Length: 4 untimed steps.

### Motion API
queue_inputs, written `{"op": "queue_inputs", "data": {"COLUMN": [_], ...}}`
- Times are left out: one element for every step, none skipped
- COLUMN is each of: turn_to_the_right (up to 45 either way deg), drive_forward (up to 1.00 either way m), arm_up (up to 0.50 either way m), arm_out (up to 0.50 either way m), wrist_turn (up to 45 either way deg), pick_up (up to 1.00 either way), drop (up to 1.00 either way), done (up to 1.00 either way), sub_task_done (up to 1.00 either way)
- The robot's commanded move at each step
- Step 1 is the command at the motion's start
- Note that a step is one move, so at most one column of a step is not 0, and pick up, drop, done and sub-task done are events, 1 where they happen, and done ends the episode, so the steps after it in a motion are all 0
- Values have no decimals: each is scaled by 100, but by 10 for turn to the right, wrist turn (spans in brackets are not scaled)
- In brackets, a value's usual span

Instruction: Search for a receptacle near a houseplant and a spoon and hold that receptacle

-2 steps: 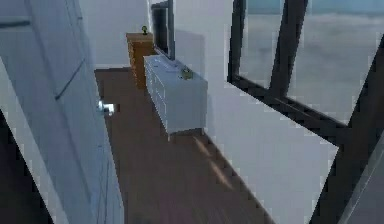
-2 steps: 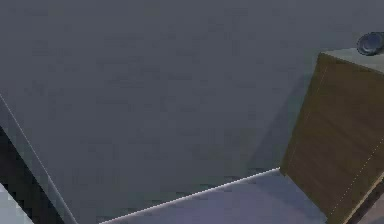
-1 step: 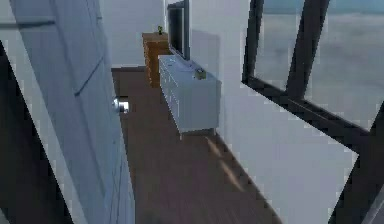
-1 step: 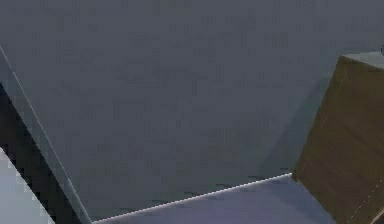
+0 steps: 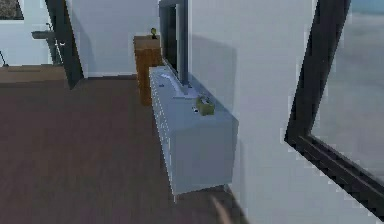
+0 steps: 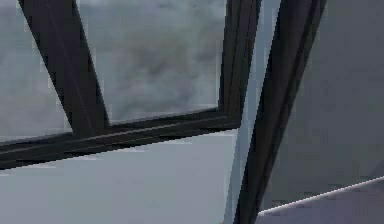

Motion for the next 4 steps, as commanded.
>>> {"op": "queue_inputs", "data": {"turn_to_the_right": [-30,0,-90,0], "drive_forward": [0,5,0,45], "arm_up": [0,0,0,0], "arm_out": [0,0,0,0], "wrist_turn": [0,0,0,0], "pick_up": [0,0,0,0], "drop": [0,0,0,0], "done": [0,0,0,0], "sub_task_done": [0,0,0,0]}}
